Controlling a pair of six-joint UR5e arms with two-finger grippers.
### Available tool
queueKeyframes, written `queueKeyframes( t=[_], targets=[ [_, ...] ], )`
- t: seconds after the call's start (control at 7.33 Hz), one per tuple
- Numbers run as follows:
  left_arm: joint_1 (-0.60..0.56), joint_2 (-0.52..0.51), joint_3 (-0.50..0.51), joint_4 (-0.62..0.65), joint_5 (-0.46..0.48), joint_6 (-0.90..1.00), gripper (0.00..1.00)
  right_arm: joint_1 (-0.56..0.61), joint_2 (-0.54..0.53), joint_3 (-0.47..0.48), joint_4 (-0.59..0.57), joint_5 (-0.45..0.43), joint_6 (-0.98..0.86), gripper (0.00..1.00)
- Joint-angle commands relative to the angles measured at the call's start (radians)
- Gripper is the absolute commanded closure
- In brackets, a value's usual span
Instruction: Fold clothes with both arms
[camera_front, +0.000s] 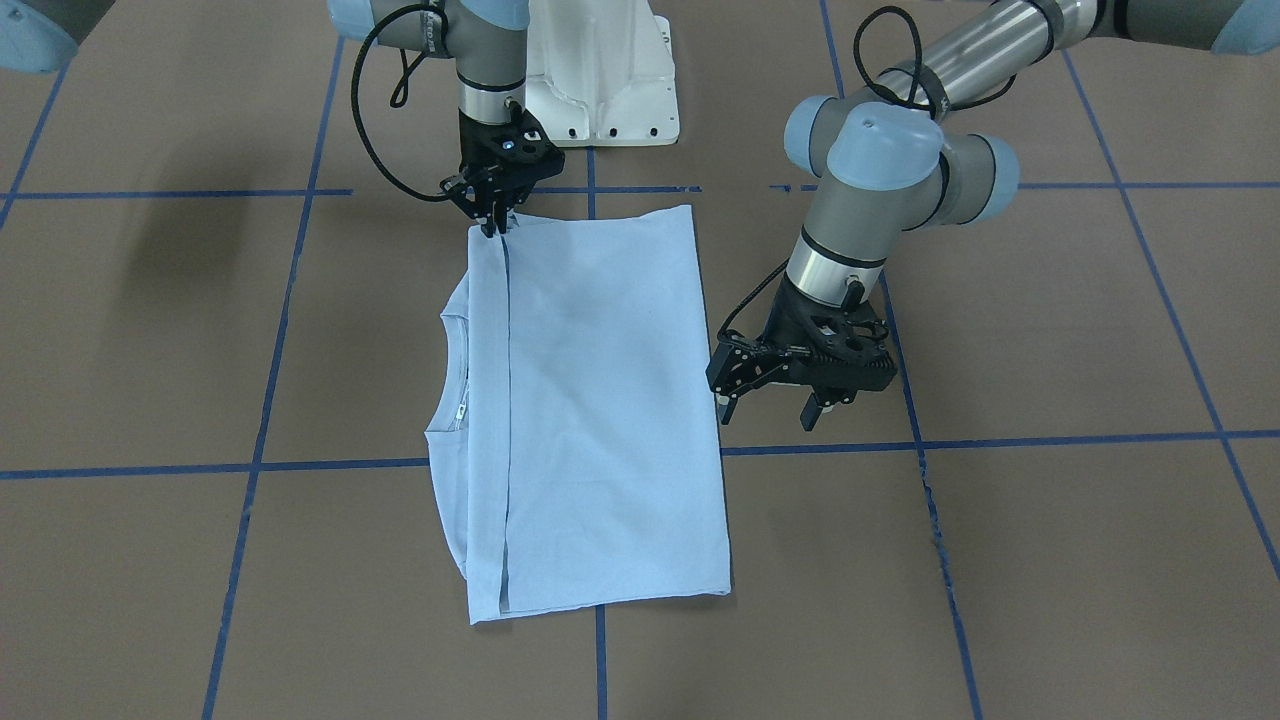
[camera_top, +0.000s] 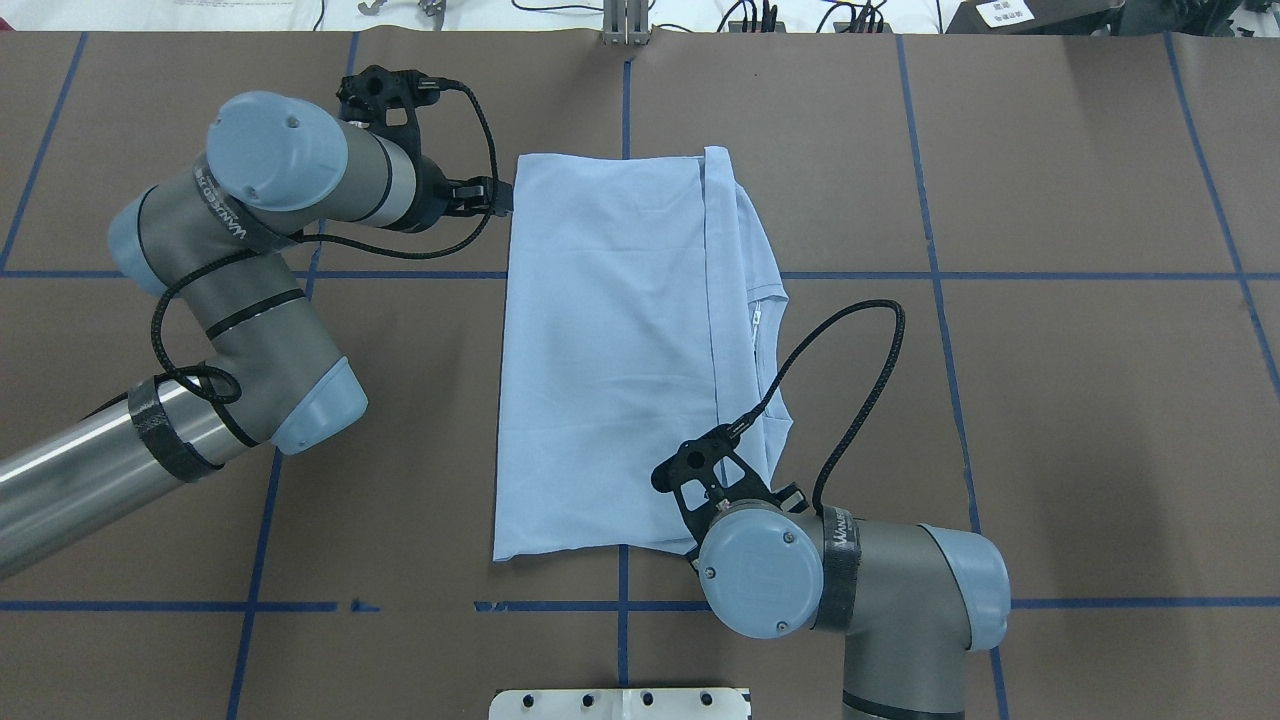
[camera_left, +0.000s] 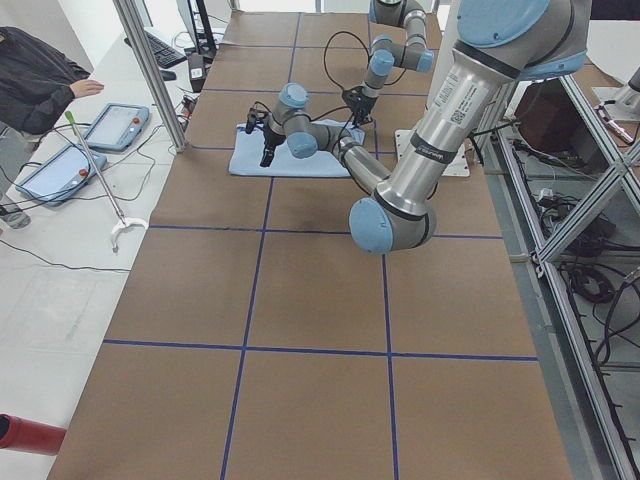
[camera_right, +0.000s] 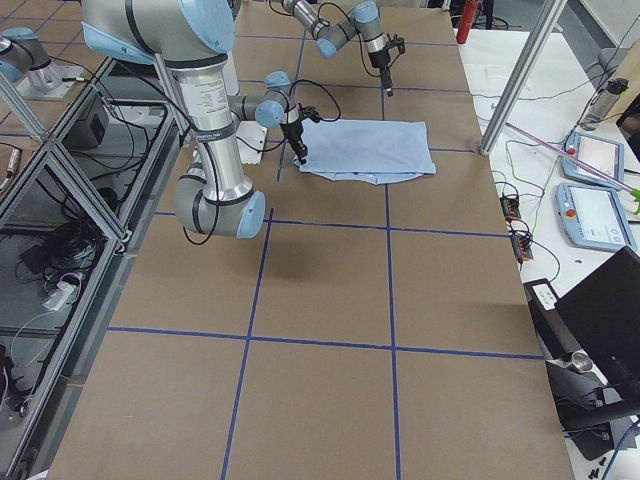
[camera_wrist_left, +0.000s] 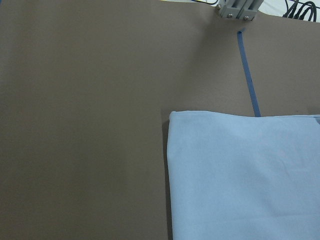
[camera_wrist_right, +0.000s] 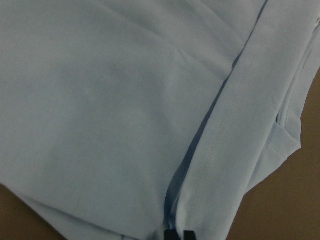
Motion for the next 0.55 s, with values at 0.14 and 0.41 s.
queueKeyframes(
  t=[0.14, 0.41],
  targets=[
    [0.0, 0.0, 0.0, -0.003, -0.001, 0.002, 0.0, 0.027, -0.015, 0.039, 0.0, 0.012, -0.003, 1.0],
    [0.0, 0.0, 0.0, -0.003, -0.001, 0.002, 0.0, 0.057, -0.032, 0.042, -0.003, 0.023, 0.011, 1.0]
  ],
)
